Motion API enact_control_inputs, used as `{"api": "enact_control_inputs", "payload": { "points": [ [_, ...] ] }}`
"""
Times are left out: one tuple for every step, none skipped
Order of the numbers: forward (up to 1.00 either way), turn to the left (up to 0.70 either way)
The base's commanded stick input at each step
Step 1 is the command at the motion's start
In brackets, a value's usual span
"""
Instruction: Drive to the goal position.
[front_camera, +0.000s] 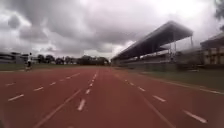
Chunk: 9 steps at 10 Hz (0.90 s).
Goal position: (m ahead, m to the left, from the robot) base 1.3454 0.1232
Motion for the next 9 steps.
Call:
{"api": "enact_control_inputs", "payload": {
  "points": [
    [0.7,0.0],
    [0.7,0.0],
    [0.7,0.0],
    [0.7,0.0],
    [0.7,0.0],
    [0.7,0.0],
    [0.7,0.0],
    [0.7,0.0],
    [0.7,0.0]
  ]
}}
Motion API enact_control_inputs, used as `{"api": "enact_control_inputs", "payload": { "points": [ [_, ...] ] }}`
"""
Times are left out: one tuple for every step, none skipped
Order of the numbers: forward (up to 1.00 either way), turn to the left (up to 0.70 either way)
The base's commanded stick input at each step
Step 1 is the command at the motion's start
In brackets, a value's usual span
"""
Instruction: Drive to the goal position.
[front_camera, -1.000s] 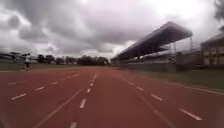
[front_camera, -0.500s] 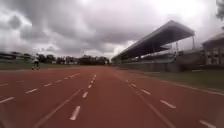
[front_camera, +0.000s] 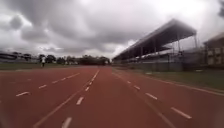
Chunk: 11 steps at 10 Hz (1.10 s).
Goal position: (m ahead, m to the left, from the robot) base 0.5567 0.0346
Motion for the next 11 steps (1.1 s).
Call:
{"api": "enact_control_inputs", "payload": {
  "points": [
    [0.7,0.0],
    [0.7,0.0],
    [0.7,0.0],
    [0.7,0.0],
    [0.7,0.0],
    [0.7,0.0],
    [0.7,0.0],
    [0.7,0.0],
    [0.7,0.0],
    [0.7,0.0],
    [0.7,0.0]
  ]
}}
